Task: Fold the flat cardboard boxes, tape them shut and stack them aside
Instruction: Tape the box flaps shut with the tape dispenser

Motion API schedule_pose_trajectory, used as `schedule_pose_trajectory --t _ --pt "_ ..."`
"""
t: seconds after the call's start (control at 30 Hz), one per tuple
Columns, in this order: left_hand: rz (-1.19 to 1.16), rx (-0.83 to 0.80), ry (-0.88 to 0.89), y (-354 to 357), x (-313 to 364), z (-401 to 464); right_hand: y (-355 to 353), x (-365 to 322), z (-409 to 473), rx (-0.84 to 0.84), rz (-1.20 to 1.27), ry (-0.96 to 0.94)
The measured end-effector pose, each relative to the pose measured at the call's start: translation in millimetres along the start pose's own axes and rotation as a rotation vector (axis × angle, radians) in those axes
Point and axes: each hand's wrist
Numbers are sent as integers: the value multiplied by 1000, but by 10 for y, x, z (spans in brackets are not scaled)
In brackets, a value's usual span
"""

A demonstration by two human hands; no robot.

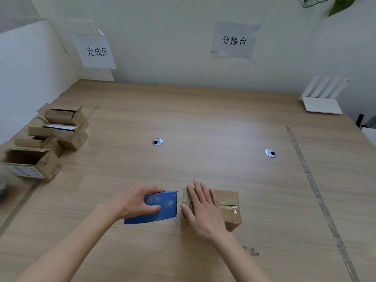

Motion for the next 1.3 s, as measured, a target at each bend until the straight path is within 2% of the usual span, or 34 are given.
schedule_pose_trajectory --t 0.1,0.4,0.9,0.97,1.03,1.07,1.17,1.3 --pt "-9 -17 -8 -11 -51 13 138 45 -3 54 -88 5" --pt "-115 -13 -19 -165 -206 -109 117 8 -30 61 -84 -6" --pt "70 -39 27 24 -79 186 139 20 -25 85 -69 -19" --pt "196 -77 24 83 -95 228 128 9 -34 84 -74 -23" --pt "466 -173 73 180 -191 205 148 19 -45 71 -74 -21" --pt "481 -224 42 249 -306 125 157 33 -55 69 -62 -24" --pt "257 -168 -83 398 -640 -133 163 21 -12 93 -37 -6" --pt "200 -71 -58 448 -627 -216 122 -68 24 128 49 64"
Point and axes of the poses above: each hand's wrist, its own z-axis towards the middle knuckle, its own y-axis out of the palm, x = y × z, and after that the axes turned 7 degrees about y, right-handed
